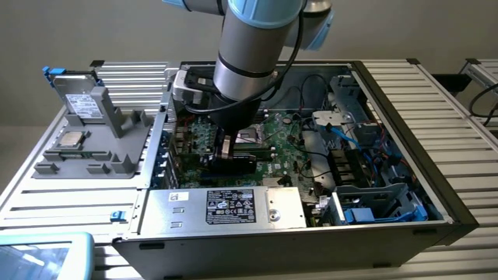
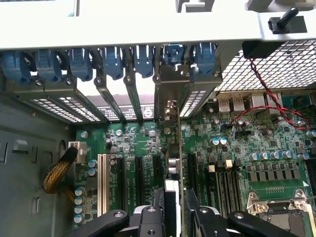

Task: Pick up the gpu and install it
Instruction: 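Insert the gpu into the slot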

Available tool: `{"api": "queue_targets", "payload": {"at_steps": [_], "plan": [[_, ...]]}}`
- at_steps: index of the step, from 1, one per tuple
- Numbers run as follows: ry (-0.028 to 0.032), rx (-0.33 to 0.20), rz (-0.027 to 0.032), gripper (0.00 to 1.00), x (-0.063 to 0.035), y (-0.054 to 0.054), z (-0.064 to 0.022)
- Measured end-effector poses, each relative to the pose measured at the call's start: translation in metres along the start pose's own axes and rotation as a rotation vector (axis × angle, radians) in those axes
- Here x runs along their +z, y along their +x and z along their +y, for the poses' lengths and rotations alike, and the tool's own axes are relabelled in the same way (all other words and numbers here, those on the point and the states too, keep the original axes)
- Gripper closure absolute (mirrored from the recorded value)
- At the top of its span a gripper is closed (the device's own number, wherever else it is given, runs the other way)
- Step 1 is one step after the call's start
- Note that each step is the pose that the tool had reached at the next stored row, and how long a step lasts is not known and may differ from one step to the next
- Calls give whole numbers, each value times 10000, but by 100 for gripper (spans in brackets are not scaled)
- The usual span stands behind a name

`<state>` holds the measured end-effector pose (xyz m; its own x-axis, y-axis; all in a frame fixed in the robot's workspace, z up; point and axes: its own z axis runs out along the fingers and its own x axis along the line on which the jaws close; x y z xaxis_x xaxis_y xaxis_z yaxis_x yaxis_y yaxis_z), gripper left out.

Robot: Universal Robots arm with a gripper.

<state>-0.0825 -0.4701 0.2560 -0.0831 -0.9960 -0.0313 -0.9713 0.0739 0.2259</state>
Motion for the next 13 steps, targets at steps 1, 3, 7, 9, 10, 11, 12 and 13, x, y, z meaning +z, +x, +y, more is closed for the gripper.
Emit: {"api": "queue_targets", "payload": {"at_steps": [1, 3, 7, 9, 10, 11, 12, 13], "plan": [[0, 1, 1, 72, 3, 1, 0], [-4, 2, 4, 72, 19, 2, -3], [-8, 0, 0, 72, 34, 2, -5], [-10, 1, 1, 72, 41, 2, -6], [-11, 1, 1, 72, 43, 2, -6], [-12, 1, 1, 72, 43, 2, -6], [-12, 1, 2, 72, 43, 2, -6], [-12, 1, 1, 72, 44, 2, -7]]}}
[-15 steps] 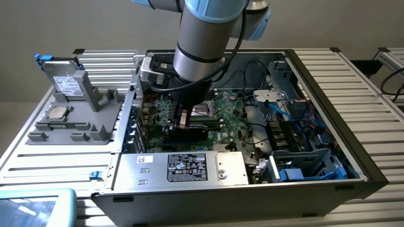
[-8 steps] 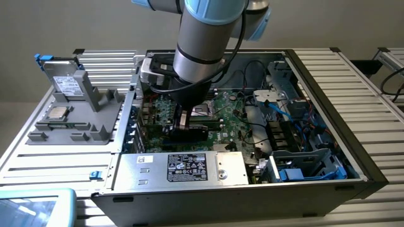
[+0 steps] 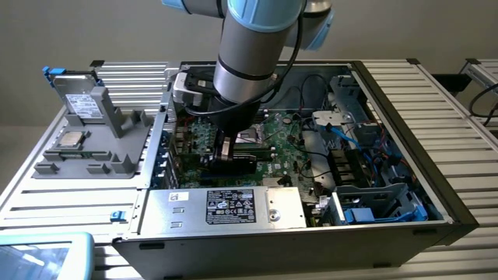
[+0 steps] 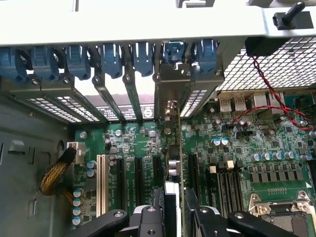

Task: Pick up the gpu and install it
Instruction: 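Insert the gpu into the slot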

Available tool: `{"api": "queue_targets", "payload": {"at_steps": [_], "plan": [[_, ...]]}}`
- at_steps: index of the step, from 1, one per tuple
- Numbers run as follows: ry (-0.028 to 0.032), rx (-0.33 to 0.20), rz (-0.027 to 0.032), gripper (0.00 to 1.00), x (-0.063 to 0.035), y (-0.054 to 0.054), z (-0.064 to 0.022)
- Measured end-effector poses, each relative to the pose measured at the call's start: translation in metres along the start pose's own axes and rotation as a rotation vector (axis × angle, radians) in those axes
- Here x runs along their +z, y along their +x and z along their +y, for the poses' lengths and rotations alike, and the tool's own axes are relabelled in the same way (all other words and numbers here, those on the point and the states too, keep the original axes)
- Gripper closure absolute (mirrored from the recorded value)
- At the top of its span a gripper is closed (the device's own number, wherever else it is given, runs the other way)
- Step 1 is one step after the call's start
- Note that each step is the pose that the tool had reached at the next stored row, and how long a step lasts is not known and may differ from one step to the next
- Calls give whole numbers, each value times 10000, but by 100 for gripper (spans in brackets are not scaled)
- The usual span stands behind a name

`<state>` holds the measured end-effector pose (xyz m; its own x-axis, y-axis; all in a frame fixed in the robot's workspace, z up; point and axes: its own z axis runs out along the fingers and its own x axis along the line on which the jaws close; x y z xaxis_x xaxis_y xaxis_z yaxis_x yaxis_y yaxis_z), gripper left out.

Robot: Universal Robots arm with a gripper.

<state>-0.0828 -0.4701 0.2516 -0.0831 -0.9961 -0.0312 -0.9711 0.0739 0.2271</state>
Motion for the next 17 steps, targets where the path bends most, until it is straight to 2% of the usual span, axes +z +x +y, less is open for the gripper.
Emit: {"api": "queue_targets", "payload": {"at_steps": [2, 5, 9, 13, 17], "plan": [[-10, 0, -9, 72, -8, -2, 1], [-58, 3, 1, 72, -58, -4, 10], [-61, 3, 4, 72, -61, -4, 8], [-71, 3, 6, 72, -70, -8, -47], [-84, 5, 8, 72, -71, -8, -50]]}}
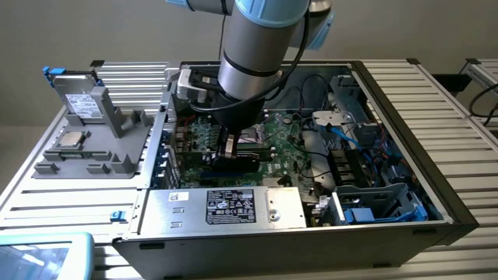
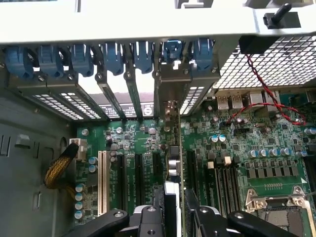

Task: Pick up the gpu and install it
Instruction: 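Insert the gpu into the slot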

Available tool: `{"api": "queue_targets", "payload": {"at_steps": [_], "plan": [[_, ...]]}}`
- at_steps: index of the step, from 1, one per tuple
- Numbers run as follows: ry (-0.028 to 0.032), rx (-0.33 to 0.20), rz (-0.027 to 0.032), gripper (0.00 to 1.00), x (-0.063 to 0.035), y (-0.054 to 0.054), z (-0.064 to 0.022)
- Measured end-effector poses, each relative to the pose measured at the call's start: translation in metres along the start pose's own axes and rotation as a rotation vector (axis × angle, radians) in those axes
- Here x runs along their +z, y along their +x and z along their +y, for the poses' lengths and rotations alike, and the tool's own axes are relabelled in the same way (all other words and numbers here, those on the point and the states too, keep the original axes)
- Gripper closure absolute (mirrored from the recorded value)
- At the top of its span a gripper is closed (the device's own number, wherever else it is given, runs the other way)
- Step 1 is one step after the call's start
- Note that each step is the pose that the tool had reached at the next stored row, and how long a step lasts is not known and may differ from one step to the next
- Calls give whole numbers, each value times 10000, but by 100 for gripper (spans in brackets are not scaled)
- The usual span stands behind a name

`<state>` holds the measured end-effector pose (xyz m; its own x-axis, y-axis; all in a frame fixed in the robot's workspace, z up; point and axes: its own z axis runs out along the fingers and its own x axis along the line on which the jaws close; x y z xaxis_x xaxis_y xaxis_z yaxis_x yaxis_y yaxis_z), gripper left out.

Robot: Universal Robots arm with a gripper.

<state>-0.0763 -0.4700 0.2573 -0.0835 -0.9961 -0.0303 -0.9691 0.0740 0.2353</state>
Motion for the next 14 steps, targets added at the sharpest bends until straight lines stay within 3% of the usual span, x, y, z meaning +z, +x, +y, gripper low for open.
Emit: {"api": "queue_targets", "payload": {"at_steps": [2, 3, 5, 8, 14], "plan": [[-17, 0, -2, 72, 3, 0, -1], [-82, 1, 1, 72, 5, 0, -3], [-376, 17, 26, 72, 1, -1, -17], [-389, 19, 29, 72, 0, -1, -17], [-421, 20, 29, 72, -14, -7, -99]]}}
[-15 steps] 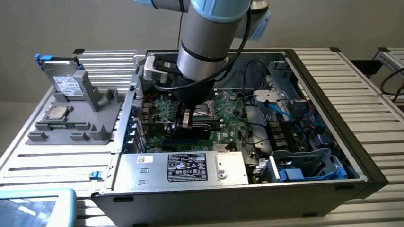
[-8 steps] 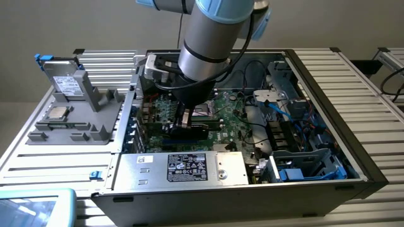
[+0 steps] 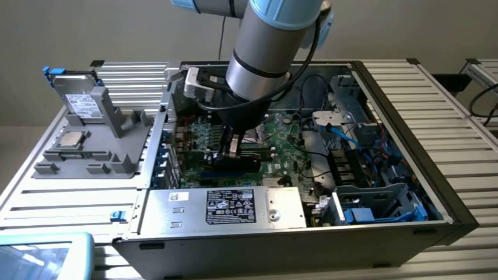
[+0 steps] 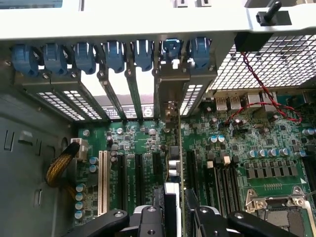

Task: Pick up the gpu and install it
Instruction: 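Insert the gpu into the slot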

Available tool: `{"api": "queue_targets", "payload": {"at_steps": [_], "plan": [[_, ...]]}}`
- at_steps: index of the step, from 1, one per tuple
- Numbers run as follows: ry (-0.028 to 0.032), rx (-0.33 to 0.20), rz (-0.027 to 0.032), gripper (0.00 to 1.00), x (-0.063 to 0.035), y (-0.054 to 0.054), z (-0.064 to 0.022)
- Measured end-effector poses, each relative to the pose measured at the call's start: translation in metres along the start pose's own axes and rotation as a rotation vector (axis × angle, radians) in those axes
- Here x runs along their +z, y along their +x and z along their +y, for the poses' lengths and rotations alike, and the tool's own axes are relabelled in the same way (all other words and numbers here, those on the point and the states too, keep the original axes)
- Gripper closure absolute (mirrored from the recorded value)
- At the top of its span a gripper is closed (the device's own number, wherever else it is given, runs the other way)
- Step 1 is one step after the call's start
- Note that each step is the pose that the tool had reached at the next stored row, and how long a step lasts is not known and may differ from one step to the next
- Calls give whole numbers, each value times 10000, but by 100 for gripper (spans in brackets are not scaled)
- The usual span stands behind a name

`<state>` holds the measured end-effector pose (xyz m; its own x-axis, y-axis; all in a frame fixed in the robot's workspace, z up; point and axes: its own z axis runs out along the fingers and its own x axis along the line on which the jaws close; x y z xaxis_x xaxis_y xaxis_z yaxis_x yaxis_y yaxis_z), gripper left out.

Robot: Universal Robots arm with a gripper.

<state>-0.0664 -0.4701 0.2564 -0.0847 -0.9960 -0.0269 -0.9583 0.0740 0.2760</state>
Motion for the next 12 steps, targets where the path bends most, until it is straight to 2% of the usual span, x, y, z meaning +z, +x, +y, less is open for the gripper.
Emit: {"api": "queue_targets", "payload": {"at_steps": [2, 3, 5, 12], "plan": [[-10, 1, 2, 72, -1, 0, -1], [-64, 1, 4, 72, -2, -2, -10], [-244, 11, 20, 72, -6, -2, -22], [-263, 12, 19, 72, 4, -2, -25]]}}
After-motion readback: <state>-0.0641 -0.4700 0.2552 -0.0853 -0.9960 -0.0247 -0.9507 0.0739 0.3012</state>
